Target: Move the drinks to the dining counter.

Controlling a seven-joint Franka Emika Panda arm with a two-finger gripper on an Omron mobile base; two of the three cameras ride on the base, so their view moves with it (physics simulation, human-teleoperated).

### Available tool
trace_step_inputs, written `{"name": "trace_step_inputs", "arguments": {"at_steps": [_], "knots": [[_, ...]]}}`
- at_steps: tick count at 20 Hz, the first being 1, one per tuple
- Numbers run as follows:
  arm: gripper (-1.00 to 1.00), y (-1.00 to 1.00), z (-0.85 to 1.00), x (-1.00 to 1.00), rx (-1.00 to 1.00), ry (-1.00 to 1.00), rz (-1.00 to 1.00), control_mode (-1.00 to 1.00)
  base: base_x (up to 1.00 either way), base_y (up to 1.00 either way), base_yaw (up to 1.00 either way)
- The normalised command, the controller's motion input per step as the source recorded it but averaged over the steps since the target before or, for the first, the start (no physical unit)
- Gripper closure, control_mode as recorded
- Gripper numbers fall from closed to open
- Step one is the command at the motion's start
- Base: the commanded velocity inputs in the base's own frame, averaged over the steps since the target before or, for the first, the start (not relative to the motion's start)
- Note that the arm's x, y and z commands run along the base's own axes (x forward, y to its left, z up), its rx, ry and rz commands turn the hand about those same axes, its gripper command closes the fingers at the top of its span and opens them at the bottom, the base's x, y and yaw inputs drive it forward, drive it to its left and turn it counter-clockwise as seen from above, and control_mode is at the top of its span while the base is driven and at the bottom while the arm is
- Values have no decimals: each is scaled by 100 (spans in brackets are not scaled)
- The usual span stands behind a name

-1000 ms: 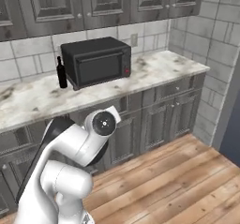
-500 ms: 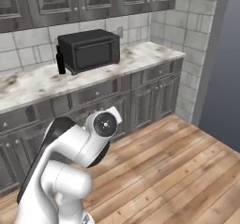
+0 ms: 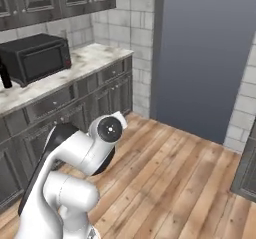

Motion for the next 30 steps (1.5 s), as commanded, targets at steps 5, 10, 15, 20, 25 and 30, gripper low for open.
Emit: {"name": "trace_step_inputs", "arguments": {"at_steps": [5,10,15,20,25,30], "knots": [[100,0,0,0,0,0,0,100,-20,52,-61],[100,0,0,0,0,0,0,100,-35,42,-57],[100,0,0,0,0,0,0,100,-81,45,-48],[100,0,0,0,0,0,0,100,-100,47,-40],[100,0,0,0,0,0,0,100,-55,26,-43],[100,0,0,0,0,0,0,100,-1,2,-34]]}}
